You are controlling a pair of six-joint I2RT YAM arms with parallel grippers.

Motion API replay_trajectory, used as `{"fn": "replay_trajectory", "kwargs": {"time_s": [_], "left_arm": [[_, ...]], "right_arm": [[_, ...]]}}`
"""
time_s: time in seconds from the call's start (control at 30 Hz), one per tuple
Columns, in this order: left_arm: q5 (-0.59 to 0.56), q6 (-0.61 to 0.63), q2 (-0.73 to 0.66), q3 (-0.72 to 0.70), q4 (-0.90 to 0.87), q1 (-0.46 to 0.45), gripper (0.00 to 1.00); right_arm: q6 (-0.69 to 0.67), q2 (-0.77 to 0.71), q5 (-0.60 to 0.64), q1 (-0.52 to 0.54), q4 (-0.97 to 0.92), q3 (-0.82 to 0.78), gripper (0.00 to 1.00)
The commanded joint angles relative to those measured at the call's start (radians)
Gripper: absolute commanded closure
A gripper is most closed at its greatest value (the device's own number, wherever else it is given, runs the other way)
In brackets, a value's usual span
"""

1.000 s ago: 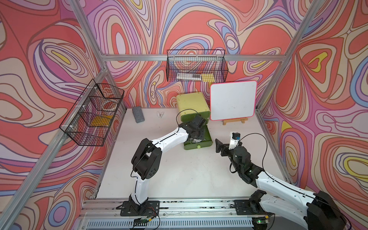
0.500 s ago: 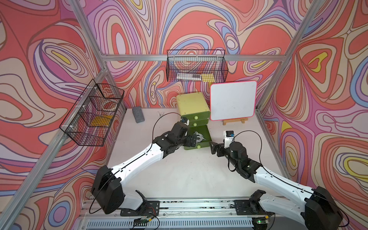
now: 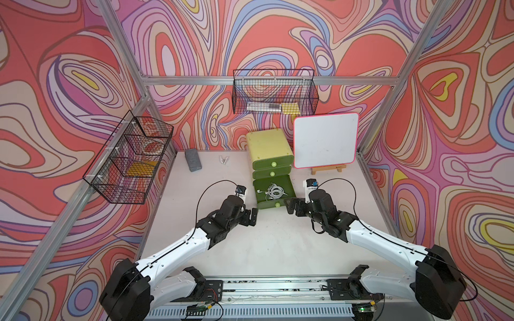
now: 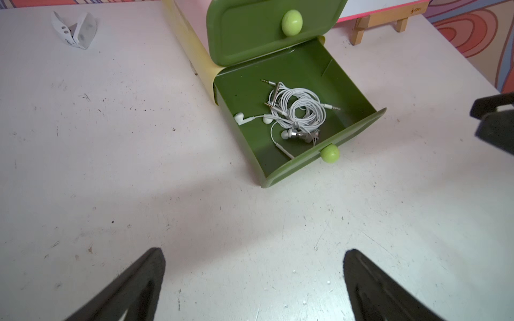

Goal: Place the wired earphones into the drawer by color
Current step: Close the drawer in the storage box.

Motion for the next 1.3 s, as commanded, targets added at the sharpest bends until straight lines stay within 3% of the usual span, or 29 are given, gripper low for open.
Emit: {"fn": "replay_trajectory", "kwargs": {"time_s": [0.0,0.17,0.3,0.57,0.7,0.87,1.27], "left_arm": [[0.007,0.026,-0.028,-0.027,0.108,0.006,0.01],[-0.039,0.04,-0.053,-0.049,0.117,0.006,0.01],[-0.089,0.061,-0.066,-0.076,0.148,0.005,0.01],[-0.116,0.072,-0.072,-0.088,0.164,0.006,0.01],[-0.117,0.073,-0.074,-0.088,0.164,0.006,0.01],[-0.129,0.078,-0.092,-0.091,0.158,0.006,0.01],[-0.135,0.078,-0.082,-0.1,0.174,0.006,0.01]], "right_arm": [[0.06,0.058,0.02,0.025,-0.004,0.024,0.02],[0.056,0.18,0.079,0.097,-0.004,0.101,0.06],[0.065,0.264,0.109,0.135,0.033,0.13,0.17],[0.108,0.37,0.172,0.139,0.009,0.178,0.32],[0.087,0.427,0.17,0.14,-0.02,0.228,0.35],[0.053,0.497,0.179,0.139,-0.04,0.283,0.45],[0.025,0.59,0.239,0.138,-0.063,0.332,0.54]]}}
